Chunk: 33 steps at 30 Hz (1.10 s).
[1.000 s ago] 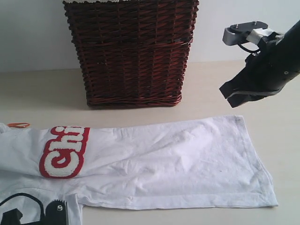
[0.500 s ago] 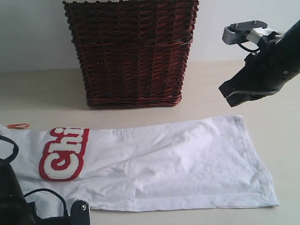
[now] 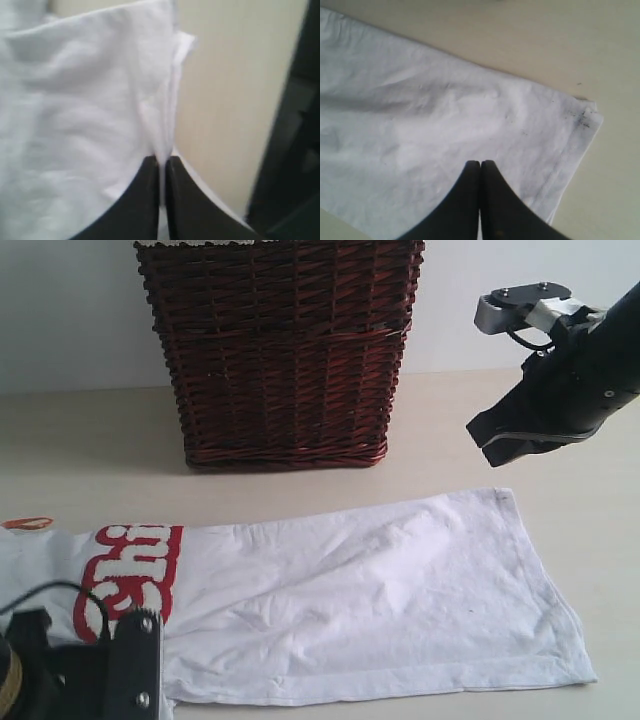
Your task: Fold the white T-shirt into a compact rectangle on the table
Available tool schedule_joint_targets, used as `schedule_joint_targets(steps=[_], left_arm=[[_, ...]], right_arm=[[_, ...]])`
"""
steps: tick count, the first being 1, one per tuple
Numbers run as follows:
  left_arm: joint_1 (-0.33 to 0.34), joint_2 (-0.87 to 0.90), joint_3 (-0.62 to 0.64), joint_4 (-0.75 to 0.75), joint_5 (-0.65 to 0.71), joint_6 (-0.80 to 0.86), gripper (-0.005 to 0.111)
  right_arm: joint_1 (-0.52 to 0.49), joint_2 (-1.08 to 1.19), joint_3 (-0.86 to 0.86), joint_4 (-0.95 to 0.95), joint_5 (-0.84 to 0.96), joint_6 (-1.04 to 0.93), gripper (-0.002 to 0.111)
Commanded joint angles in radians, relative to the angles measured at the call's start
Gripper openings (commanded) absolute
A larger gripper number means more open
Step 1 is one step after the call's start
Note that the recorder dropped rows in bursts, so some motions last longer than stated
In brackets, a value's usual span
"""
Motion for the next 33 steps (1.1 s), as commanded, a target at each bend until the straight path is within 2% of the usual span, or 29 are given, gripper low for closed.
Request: schedule_joint_targets(steps=[1,3,8,14,16,18,21,23,25,26,27,28,29,30,31,32,33], left_arm=[[0.065,-0.085,-0.074,0.310,-0.032,-0.065,0.000],[0.092,-0.092,-0.097,0.400,-0.117,-0.068,0.000],[0.151,-0.046,-0.102,0.482,-0.367,-0.032,0.000],[0.200,0.073,-0.102,0.543,-0.457,-0.019,0.001],[0.211,0.099,-0.102,0.565,-0.465,-0.020,0.010],[0.227,0.115,-0.102,0.602,-0.487,-0.036,0.026],[0.242,0.117,-0.102,0.762,-0.553,-0.211,0.044],[0.242,0.117,-0.102,0.923,-0.565,-0.396,0.046],[0.242,0.112,-0.102,1.131,-0.518,-0.705,0.046],[0.240,0.106,-0.102,1.138,-0.495,-0.779,0.046],[0.225,0.087,-0.102,1.084,-0.462,-0.864,0.046],[0.210,0.073,-0.104,1.019,-0.446,-0.870,0.045],[0.171,0.046,-0.126,0.825,-0.407,-0.806,0.044],[0.144,0.033,-0.148,0.673,-0.355,-0.709,0.043],[0.098,0.020,-0.199,0.323,-0.228,-0.490,0.037],[0.088,0.020,-0.214,0.158,-0.139,-0.335,0.030],[0.083,0.023,-0.201,-0.060,-0.068,-0.137,0.015]], right_arm=[[-0.004,-0.010,-0.006,0.008,-0.010,-0.011,0.000],[-0.004,-0.010,-0.006,0.008,-0.010,-0.011,0.000],[-0.004,-0.010,-0.006,0.008,-0.008,-0.011,0.000],[-0.004,-0.010,-0.006,0.008,-0.008,-0.011,0.000],[-0.004,-0.008,-0.006,0.008,-0.008,-0.011,0.000],[-0.004,-0.008,-0.006,0.008,-0.008,-0.011,0.000],[-0.004,-0.008,-0.006,0.010,-0.010,-0.011,0.000],[-0.004,-0.008,-0.006,0.010,-0.010,-0.011,0.000],[-0.004,-0.008,-0.006,0.012,-0.010,-0.011,0.000],[-0.004,-0.008,-0.006,0.012,-0.010,-0.011,0.000],[-0.004,-0.008,-0.006,0.012,-0.010,-0.011,0.000],[-0.004,-0.008,-0.006,0.012,-0.010,-0.011,0.000],[-0.004,-0.008,-0.006,0.021,-0.010,-0.011,0.000],[-0.004,-0.008,-0.006,0.025,-0.010,-0.011,0.000],[-0.004,-0.008,-0.006,0.037,-0.008,-0.011,0.000],[-0.004,-0.008,-0.006,0.037,-0.008,-0.011,0.000],[-0.004,-0.008,-0.006,0.037,-0.008,-0.011,0.000]])
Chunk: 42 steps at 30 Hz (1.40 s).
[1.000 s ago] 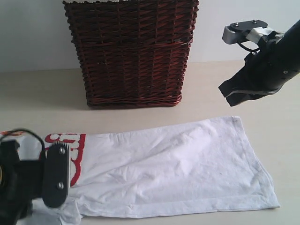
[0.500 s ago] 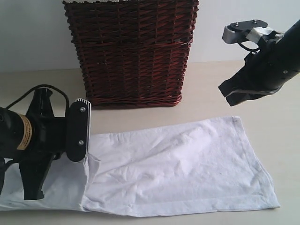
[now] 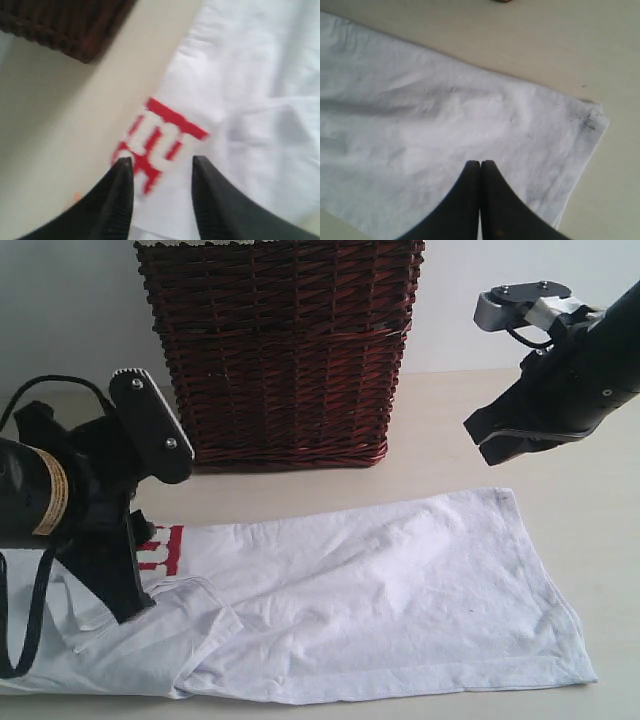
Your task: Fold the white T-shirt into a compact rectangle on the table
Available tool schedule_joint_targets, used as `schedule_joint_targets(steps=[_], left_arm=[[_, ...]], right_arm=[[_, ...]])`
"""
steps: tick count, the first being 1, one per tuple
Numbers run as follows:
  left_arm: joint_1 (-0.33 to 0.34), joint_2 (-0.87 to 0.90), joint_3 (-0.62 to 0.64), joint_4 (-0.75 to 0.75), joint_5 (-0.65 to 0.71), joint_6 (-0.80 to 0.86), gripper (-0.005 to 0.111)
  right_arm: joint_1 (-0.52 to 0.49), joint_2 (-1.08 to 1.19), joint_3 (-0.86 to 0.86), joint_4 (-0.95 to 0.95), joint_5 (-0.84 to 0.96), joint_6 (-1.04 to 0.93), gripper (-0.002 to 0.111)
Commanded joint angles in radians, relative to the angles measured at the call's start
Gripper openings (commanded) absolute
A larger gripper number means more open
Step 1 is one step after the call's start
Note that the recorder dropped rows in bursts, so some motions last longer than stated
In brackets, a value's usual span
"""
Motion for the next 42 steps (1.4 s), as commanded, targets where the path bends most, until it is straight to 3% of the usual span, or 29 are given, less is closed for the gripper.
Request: schedule_joint_targets(steps=[1,4,7,16,20,22,25,29,32,34,35,36,37,42], left_arm=[[-0.048,-0.012,0.001,-0.699,0.240,0.535,0.000],[-0.006,0.027,0.107,-0.624,0.081,0.476,0.000],[0.083,0.117,0.096,-0.446,0.054,0.302,0.000],[0.177,0.213,0.056,-0.238,-0.037,0.203,0.000],[0.210,0.203,-0.025,-0.029,-0.028,-0.044,0.000],[0.210,0.203,-0.039,0.204,-0.042,-0.300,0.000],[0.210,0.205,-0.039,0.300,-0.018,-0.459,0.006],[0.237,0.174,-0.045,0.208,0.115,-0.539,0.039],[0.328,0.144,-0.045,0.106,0.163,-0.516,0.043],[0.428,0.118,-0.045,0.017,0.169,-0.488,0.043],[0.537,0.098,-0.045,-0.116,0.135,-0.415,0.043],[0.602,0.092,-0.043,-0.221,0.101,-0.306,0.043],[0.737,0.097,-0.043,-0.442,0.067,-0.119,0.043],[0.993,0.140,-0.043,-0.809,0.034,0.234,0.052]], right_arm=[[-0.004,-0.008,-0.006,0.013,-0.002,-0.009,0.000],[-0.004,-0.008,-0.006,0.015,0.022,-0.009,0.000],[-0.004,-0.008,-0.006,0.031,0.027,-0.009,0.000],[-0.004,-0.008,-0.006,0.033,0.019,-0.010,0.000],[-0.004,-0.008,-0.006,0.033,0.011,-0.010,0.000],[-0.004,-0.008,-0.006,0.033,-0.003,-0.018,0.000],[-0.004,-0.008,-0.006,0.033,-0.003,-0.022,0.000],[-0.004,-0.008,-0.006,0.033,0.005,-0.017,0.000],[-0.004,-0.013,-0.006,0.036,0.017,-0.018,0.000],[-0.004,-0.018,-0.006,0.038,0.019,-0.018,0.000],[-0.004,-0.030,-0.006,0.038,0.011,-0.020,0.000],[-0.004,-0.038,-0.006,0.041,0.007,-0.020,0.000],[-0.004,-0.057,-0.006,0.062,0.002,-0.030,0.003],[-0.004,-0.146,-0.006,0.152,0.035,-0.069,0.017]])
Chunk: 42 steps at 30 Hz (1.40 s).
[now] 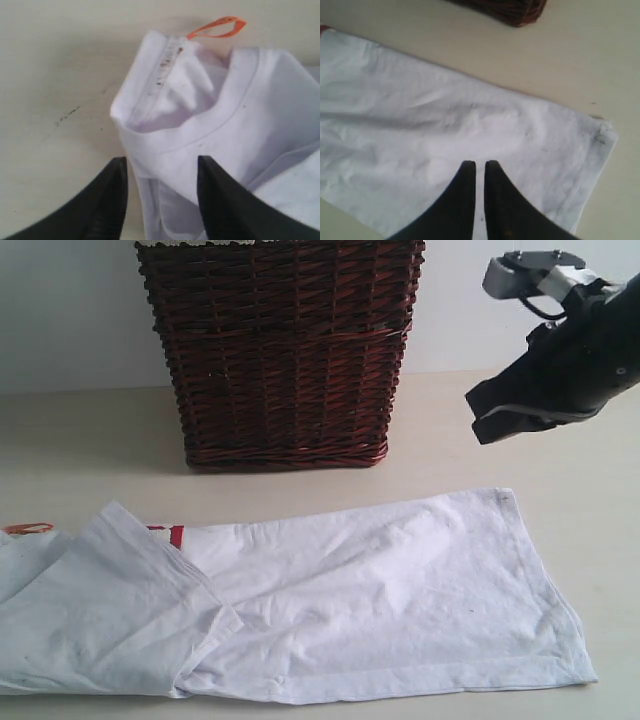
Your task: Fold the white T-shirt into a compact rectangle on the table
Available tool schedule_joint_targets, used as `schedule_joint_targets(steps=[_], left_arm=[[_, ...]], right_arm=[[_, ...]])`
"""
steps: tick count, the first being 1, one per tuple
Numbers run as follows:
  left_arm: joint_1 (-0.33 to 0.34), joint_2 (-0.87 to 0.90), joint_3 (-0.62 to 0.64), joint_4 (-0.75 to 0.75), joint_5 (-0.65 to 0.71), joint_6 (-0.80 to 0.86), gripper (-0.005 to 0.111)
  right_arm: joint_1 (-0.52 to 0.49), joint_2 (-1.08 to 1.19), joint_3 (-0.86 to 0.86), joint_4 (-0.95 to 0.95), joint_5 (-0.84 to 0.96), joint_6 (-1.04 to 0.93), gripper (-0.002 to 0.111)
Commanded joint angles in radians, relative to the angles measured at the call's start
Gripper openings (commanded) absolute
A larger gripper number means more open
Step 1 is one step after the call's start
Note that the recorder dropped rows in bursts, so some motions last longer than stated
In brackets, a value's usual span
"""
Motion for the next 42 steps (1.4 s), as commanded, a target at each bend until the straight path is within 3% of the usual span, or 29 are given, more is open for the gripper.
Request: schedule_joint_targets(steps=[1,4,7,17,27,31,36,42], left_arm=[[0.200,0.043,-0.007,-0.366,-0.041,0.345,0.056],[0.254,0.093,-0.007,-0.604,-0.029,0.567,0.063],[0.257,0.144,-0.007,-0.721,-0.015,0.698,0.063],[0.280,0.158,-0.007,-0.611,-0.048,0.614,0.063],[0.280,0.158,0.026,-0.675,-0.071,0.717,0.063],[0.278,0.158,0.055,-0.682,-0.081,0.748,0.063],[0.276,0.198,0.100,-0.687,-0.177,0.740,0.063],[0.233,0.275,0.100,-0.766,-0.168,0.792,0.063]], right_arm=[[-0.004,-0.103,-0.006,0.097,0.032,-0.042,0.018],[-0.004,-0.199,-0.006,0.118,0.058,-0.042,0.022],[-0.004,-0.316,-0.006,0.130,0.066,-0.042,0.024],[-0.004,-0.794,-0.001,0.062,0.124,0.010,0.023],[-0.004,-1.223,0.241,-0.269,-0.245,0.346,0.016],[-0.004,-1.311,0.332,-0.368,-0.346,0.468,0.016],[-0.004,-1.341,0.365,-0.368,-0.350,0.473,0.016],[-0.004,-1.341,0.364,-0.356,-0.341,0.473,0.016]])
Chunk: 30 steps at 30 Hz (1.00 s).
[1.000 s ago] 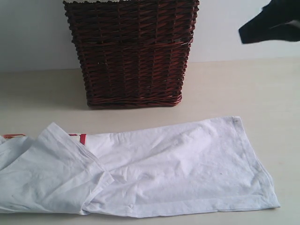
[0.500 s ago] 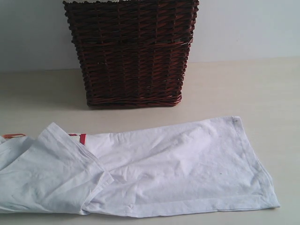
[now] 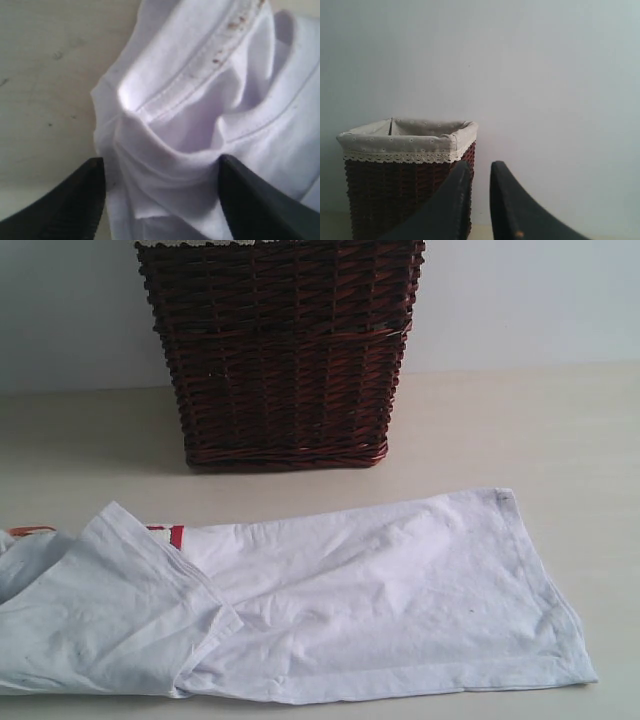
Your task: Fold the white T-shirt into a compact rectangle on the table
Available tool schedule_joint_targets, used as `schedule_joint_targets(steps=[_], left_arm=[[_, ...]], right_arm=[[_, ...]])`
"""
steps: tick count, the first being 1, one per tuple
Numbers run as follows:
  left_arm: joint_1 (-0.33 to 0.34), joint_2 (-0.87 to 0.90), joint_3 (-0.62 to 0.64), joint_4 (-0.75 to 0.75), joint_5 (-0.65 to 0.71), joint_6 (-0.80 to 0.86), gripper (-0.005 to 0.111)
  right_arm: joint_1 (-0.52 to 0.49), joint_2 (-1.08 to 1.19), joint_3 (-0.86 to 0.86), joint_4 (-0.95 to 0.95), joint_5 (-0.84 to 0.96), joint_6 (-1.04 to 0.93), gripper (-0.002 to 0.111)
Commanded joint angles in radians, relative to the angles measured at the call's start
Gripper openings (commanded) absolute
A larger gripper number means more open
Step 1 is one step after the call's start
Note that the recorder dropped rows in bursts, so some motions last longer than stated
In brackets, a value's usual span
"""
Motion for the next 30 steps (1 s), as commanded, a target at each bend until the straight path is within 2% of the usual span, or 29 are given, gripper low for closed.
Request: schedule_joint_targets(steps=[1,5,8,10,12,15,19,22,26,30], left_arm=[[-0.056,0.059,0.004,-0.048,0.014,0.056,0.063],[-0.119,0.105,0.004,-0.055,0.037,0.052,0.061],[-0.134,0.123,0.004,-0.057,0.021,0.038,0.049],[-0.134,0.124,0.004,-0.055,0.017,0.036,0.029],[-0.125,0.122,0.004,-0.046,0.017,0.031,0.001],[-0.092,0.113,0.004,0.000,0.015,-0.012,0.000],[-0.017,0.072,-0.032,0.199,0.034,-0.255,0.000],[0.005,0.023,-0.114,0.323,0.115,-0.345,0.000],[-0.037,-0.043,-0.253,0.330,0.230,-0.345,0.000],[-0.144,-0.109,-0.350,0.330,0.288,-0.397,0.000]], right_arm=[[-0.004,-0.006,0.008,-0.002,-0.004,0.007,0.016],[-0.004,-0.006,0.008,0.024,0.002,0.005,0.016],[-0.004,-0.006,0.008,0.024,0.007,0.005,0.016],[-0.004,-0.006,0.008,0.024,0.011,0.000,0.016],[-0.004,-0.006,0.008,0.024,0.018,-0.004,0.016],[-0.004,-0.006,0.008,0.024,0.025,-0.004,0.016],[-0.004,-0.006,0.008,0.024,0.034,-0.004,0.016],[-0.004,-0.006,0.008,0.031,0.047,-0.004,0.016],[-0.004,-0.006,0.008,0.031,0.063,-0.004,0.016],[-0.004,-0.006,0.008,0.031,0.063,-0.004,0.016]])
